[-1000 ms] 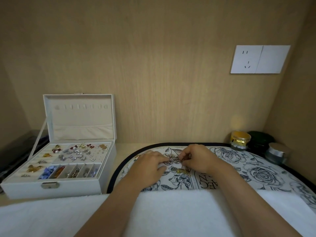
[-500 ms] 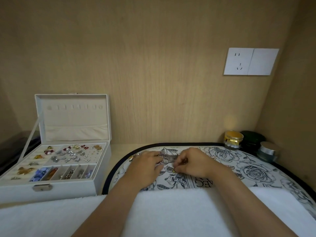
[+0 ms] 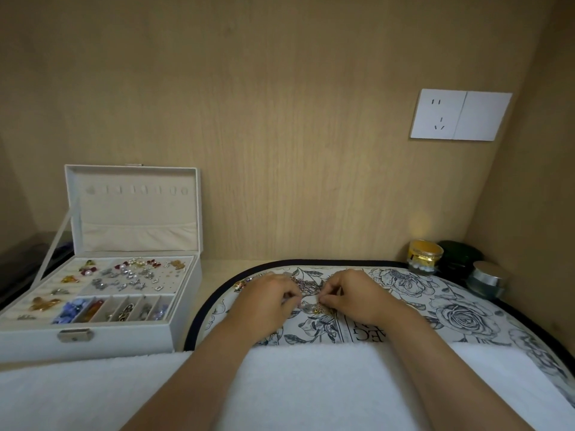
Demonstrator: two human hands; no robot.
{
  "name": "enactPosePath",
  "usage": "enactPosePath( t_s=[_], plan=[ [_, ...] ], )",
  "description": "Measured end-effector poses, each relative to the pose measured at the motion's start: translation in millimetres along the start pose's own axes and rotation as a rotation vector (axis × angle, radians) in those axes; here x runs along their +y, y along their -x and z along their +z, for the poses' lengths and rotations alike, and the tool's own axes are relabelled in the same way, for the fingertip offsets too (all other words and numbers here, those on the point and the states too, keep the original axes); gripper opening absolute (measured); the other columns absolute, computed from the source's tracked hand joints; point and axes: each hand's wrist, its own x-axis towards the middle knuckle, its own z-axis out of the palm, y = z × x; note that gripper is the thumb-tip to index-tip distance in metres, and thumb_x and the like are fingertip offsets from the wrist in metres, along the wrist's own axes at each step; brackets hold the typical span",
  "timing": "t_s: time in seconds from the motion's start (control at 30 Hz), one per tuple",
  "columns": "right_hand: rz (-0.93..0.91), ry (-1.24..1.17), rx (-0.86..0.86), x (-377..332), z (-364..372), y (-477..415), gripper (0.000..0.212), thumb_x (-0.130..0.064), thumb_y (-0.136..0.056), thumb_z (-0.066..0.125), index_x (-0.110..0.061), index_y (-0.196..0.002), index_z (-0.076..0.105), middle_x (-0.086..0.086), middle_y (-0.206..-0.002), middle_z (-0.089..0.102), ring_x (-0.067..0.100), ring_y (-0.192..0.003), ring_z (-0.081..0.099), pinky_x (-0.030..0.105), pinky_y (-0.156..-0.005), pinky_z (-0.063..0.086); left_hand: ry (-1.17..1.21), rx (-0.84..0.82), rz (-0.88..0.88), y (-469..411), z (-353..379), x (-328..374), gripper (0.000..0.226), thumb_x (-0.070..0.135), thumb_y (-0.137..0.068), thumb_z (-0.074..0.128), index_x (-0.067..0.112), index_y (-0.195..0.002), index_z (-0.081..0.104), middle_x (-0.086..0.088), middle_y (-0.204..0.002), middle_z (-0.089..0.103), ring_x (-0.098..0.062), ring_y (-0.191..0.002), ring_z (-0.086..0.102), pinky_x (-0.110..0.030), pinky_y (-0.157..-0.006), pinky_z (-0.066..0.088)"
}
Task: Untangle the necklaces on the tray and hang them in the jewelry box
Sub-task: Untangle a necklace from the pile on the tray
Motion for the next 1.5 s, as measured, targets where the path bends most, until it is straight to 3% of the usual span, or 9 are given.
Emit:
enactPosePath(
  t_s=[0.1,0.27,0.5,0.73,0.9,1.0,1.13,1.27,1.5],
  plan=[
    [0.009,-0.046,0.047,-1.7,3.0,-1.2,0.014,-0.03,-0.096,0.061,-0.025,-0.087,0.07,-0.01,-0.083,0.07,0.005,-0.077,0.063,0.028,-0.076,0.052,0.205,0.057,-0.187,2.0,-3.8,6.6,0.012,0.025,-0.096,0.057,0.024,-0.091,0.068,0.013,-0.085,0.067,-0.004,-0.077,0.061,-0.023,-0.067,0.049],
    [0.083,-0.573,0.141,-12.4,5.5,-1.1,0.022,-0.022,-0.102,0.053,-0.016,-0.084,0.063,0.002,-0.087,0.074,0.012,-0.071,0.063,0.028,-0.07,0.052,0.81,0.165,-0.522,-3.2,-12.8,15.6,0.025,0.012,-0.101,0.046,0.014,-0.081,0.062,0.002,-0.078,0.073,-0.018,-0.077,0.064,-0.032,-0.07,0.047],
    [0.092,-1.018,0.093,-33.6,5.0,1.7,0.02,-0.016,-0.104,0.05,-0.013,-0.086,0.06,0.003,-0.069,0.057,0.016,-0.061,0.058,0.028,-0.067,0.056,1.43,0.166,-0.656,-5.0,-30.5,28.8,0.027,0.012,-0.102,0.037,0.009,-0.078,0.049,-0.005,-0.06,0.056,-0.024,-0.064,0.059,-0.033,-0.065,0.049],
    [0.013,-0.962,0.031,-28.8,3.0,-0.1,0.009,-0.025,-0.093,0.068,-0.017,-0.093,0.071,-0.003,-0.064,0.046,0.013,-0.053,0.042,0.045,-0.077,0.05,1.378,0.125,-0.626,-5.6,-57.2,21.3,0.031,0.021,-0.102,0.032,0.018,-0.072,0.037,0.004,-0.057,0.027,-0.014,-0.052,0.028,-0.028,-0.056,0.027],
    [-0.024,-0.772,0.015,-33.8,8.1,1.2,0.015,-0.003,-0.092,0.066,-0.015,-0.097,0.072,-0.004,-0.065,0.052,0.017,-0.067,0.053,0.035,-0.075,0.052,1.335,0.31,-0.568,0.5,-71.8,9.9,0.034,0.015,-0.103,0.036,0.014,-0.069,0.039,-0.003,-0.065,0.052,-0.021,-0.068,0.059,-0.037,-0.078,0.052],
    [-0.031,-0.66,0.033,-35.8,13.9,0.0,0.015,-0.006,-0.092,0.068,-0.02,-0.094,0.074,-0.001,-0.074,0.058,0.016,-0.072,0.058,0.037,-0.078,0.055,1.462,0.317,-0.607,8.1,-73.6,1.2,0.036,0.02,-0.104,0.036,0.017,-0.067,0.035,0.001,-0.055,0.042,-0.015,-0.048,0.046,-0.03,-0.057,0.049],
    [-0.055,-0.63,0.043,-36.2,18.3,-4.1,0.014,-0.009,-0.092,0.068,-0.022,-0.091,0.075,-0.005,-0.072,0.062,0.007,-0.065,0.057,0.027,-0.066,0.051,1.036,0.194,-0.69,6.4,-66.9,-7.1,0.03,0.02,-0.098,0.041,0.02,-0.069,0.037,0.004,-0.055,0.033,-0.011,-0.045,0.023,-0.023,-0.042,0.021],
    [-0.065,-0.583,0.031,-36.4,21.6,-5.4,0.013,-0.011,-0.093,0.069,-0.02,-0.098,0.077,0.0,-0.091,0.076,0.008,-0.076,0.069,0.019,-0.072,0.054,0.32,0.064,-0.52,16.3,-52.5,-8.0,0.037,0.03,-0.102,0.042,0.014,-0.071,0.054,0.003,-0.058,0.047,-0.013,-0.048,0.043,-0.026,-0.051,0.038],
    [-0.021,-0.365,0.078,-19.2,9.0,0.4,0.02,-0.014,-0.091,0.071,-0.032,-0.094,0.077,-0.016,-0.094,0.076,-0.002,-0.084,0.07,0.018,-0.083,0.054,-0.216,0.052,-0.402,22.7,-39.7,-17.0,0.027,0.024,-0.096,0.055,0.01,-0.074,0.056,-0.004,-0.083,0.054,-0.019,-0.076,0.056,-0.034,-0.072,0.053]
  ],
)
